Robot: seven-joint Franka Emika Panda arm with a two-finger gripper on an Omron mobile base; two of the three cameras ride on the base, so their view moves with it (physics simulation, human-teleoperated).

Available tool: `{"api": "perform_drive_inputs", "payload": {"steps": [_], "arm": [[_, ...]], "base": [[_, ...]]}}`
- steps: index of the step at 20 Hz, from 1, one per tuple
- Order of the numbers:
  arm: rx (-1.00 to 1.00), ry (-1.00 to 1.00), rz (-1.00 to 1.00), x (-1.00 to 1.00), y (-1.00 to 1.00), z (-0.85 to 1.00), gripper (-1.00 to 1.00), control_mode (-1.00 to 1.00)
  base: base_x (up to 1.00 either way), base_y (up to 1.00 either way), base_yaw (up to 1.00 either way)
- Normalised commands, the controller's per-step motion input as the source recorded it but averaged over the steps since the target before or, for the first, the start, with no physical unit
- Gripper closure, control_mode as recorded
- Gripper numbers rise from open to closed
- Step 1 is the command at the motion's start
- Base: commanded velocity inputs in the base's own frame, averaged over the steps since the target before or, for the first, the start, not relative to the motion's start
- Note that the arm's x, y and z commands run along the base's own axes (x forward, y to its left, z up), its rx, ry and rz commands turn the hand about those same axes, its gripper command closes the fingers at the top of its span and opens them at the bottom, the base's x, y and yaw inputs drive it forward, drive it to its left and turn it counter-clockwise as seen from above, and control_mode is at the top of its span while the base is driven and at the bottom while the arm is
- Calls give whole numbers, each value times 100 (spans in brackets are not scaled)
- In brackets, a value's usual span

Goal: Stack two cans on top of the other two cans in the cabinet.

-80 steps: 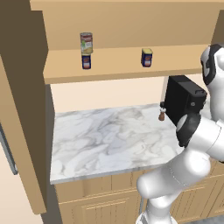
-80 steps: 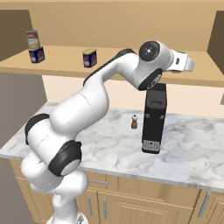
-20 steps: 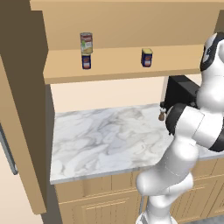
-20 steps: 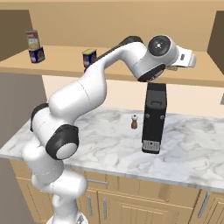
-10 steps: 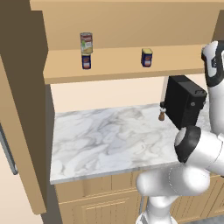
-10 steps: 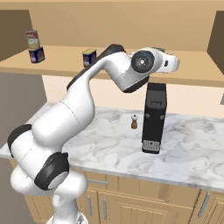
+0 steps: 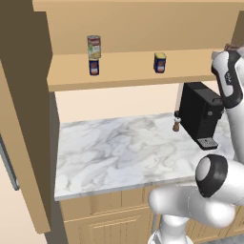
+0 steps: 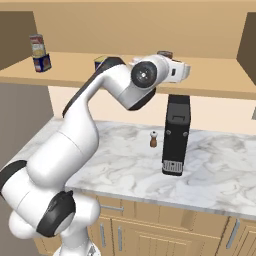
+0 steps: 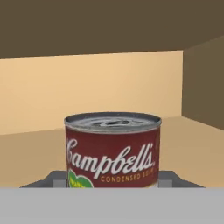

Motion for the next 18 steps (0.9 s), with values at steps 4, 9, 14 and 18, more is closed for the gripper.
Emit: {"api": "perform_drive_inputs", "payload": {"steps": [4,9,14,18], "arm": [[0,2,5,-15,44,32,100,-100],[0,1,9,-10,51,10,100,-100],[0,0,13,0,56,0,100,-100],[0,-1,14,7,53,2,100,-100]], "base": [[0,0,0],[0,0,0],[0,0,0],[0,0,0]]}}
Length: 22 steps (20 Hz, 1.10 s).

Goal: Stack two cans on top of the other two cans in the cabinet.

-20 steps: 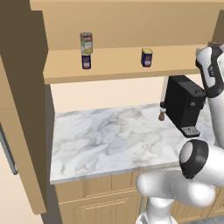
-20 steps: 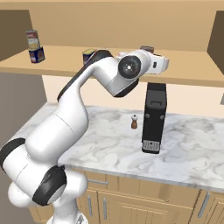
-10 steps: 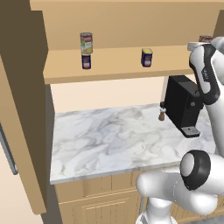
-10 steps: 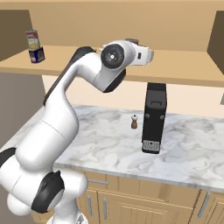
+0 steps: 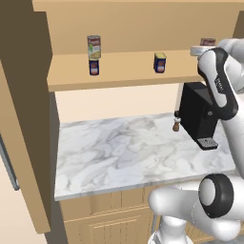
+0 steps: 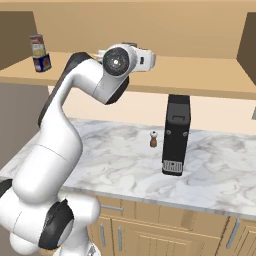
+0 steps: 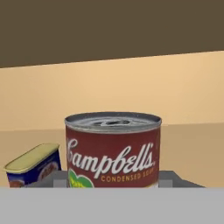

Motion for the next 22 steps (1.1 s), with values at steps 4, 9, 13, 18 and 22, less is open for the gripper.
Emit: {"api": "perform_drive_inputs", "payload": {"steps": [4,9,13,18,22], "arm": [[0,0,12,19,36,15,100,-100],[0,0,9,22,47,2,100,-100],[0,0,8,18,50,0,100,-100],[0,-5,6,15,48,0,100,-100],[0,-3,5,12,30,0,100,-100]], "base": [[0,0,0],[0,0,0],[0,0,0],[0,0,0],[0,0,0]]}}
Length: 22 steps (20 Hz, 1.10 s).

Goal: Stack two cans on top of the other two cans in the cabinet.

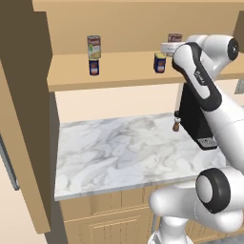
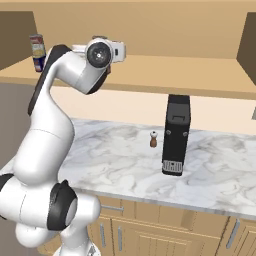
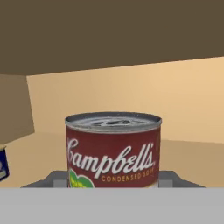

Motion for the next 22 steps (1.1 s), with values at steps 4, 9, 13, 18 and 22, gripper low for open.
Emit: {"api": "perform_drive_inputs", "payload": {"steps": [4,9,13,18,22], "arm": [[0,-7,6,22,15,0,100,-100],[-1,-1,5,29,17,0,100,-100],[-1,0,5,25,22,0,100,-100],[-1,0,6,21,9,0,100,-100],[0,0,5,14,1,0,100,-100]], "base": [[0,0,0],[0,0,0],[0,0,0],[0,0,0],[0,0,0]]}}
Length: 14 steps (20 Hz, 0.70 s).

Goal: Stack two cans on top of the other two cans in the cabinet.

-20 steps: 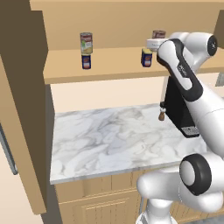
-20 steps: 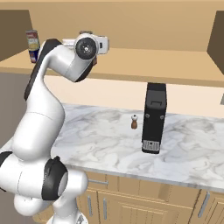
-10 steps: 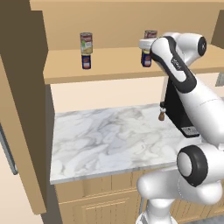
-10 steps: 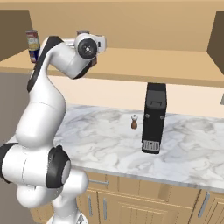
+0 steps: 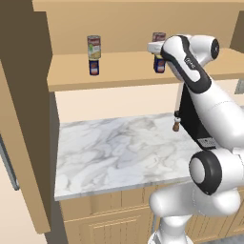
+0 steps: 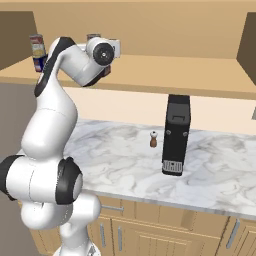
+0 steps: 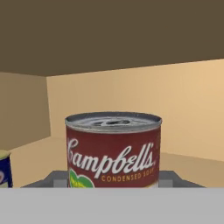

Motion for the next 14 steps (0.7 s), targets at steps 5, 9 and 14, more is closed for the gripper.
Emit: {"api": "perform_drive_inputs", "payload": {"steps": [5,9,14], "arm": [[0,0,4,11,0,0,100,-100],[-2,0,3,9,0,-2,100,-100],[-3,0,2,4,-1,-2,100,-100]], "base": [[0,0,0],[0,0,0],[0,0,0]]}}
